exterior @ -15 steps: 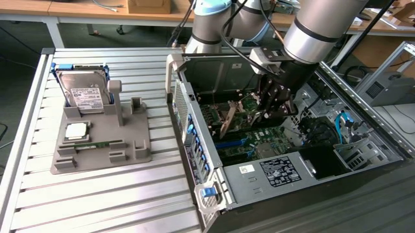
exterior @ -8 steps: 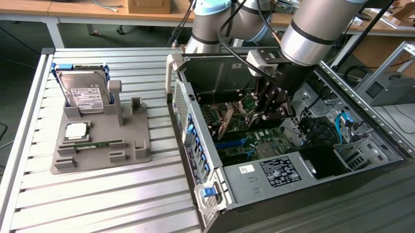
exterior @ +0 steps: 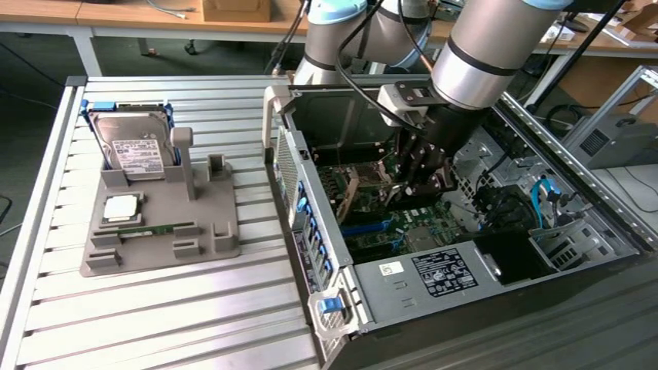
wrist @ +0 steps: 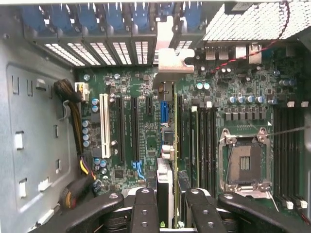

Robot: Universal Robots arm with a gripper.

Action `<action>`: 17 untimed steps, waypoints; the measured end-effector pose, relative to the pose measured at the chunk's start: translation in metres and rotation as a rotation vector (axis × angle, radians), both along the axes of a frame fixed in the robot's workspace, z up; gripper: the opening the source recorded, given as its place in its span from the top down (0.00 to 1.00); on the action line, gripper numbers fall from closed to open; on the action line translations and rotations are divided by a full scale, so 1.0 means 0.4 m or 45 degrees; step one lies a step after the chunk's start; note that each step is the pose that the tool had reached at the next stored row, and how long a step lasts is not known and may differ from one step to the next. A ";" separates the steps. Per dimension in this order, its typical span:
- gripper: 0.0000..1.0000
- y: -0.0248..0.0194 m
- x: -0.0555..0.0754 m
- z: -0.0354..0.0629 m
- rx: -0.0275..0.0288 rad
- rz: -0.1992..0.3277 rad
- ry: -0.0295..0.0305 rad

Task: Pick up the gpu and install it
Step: 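Insert the gpu into the slot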

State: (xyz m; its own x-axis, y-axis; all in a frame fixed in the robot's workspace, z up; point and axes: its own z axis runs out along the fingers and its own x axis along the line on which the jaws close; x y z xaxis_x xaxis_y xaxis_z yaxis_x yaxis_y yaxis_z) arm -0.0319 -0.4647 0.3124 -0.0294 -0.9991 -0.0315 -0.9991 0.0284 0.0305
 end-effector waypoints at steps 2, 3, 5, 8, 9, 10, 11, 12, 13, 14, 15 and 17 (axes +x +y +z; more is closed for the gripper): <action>0.73 0.000 -0.004 -0.005 -0.0021 0.000 0.0001; 0.73 0.000 -0.005 -0.008 -0.0031 0.000 0.0000; 0.73 0.000 -0.008 -0.017 -0.0054 -0.001 0.0001; 0.73 0.000 -0.016 -0.031 -0.0093 -0.003 0.0001; 0.73 0.000 -0.019 -0.038 -0.0110 -0.003 0.0001; 0.73 0.000 -0.019 -0.043 -0.0119 -0.003 0.0001; 0.73 0.000 -0.020 -0.047 -0.0127 -0.003 0.0001; 0.73 0.000 -0.021 -0.052 -0.0137 -0.003 0.0000; 0.73 0.000 -0.022 -0.056 -0.0148 -0.003 0.0001; 0.73 0.001 -0.023 -0.060 -0.0163 -0.003 0.0001; 0.73 0.003 -0.026 -0.064 -0.0178 -0.003 0.0002; 0.73 0.008 -0.031 -0.070 -0.0187 -0.003 0.0001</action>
State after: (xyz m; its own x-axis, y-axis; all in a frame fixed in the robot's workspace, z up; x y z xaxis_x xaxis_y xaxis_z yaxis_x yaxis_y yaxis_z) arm -0.0445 -0.4617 0.2843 -0.0320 -0.9993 -0.0168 -0.9991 0.0315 0.0301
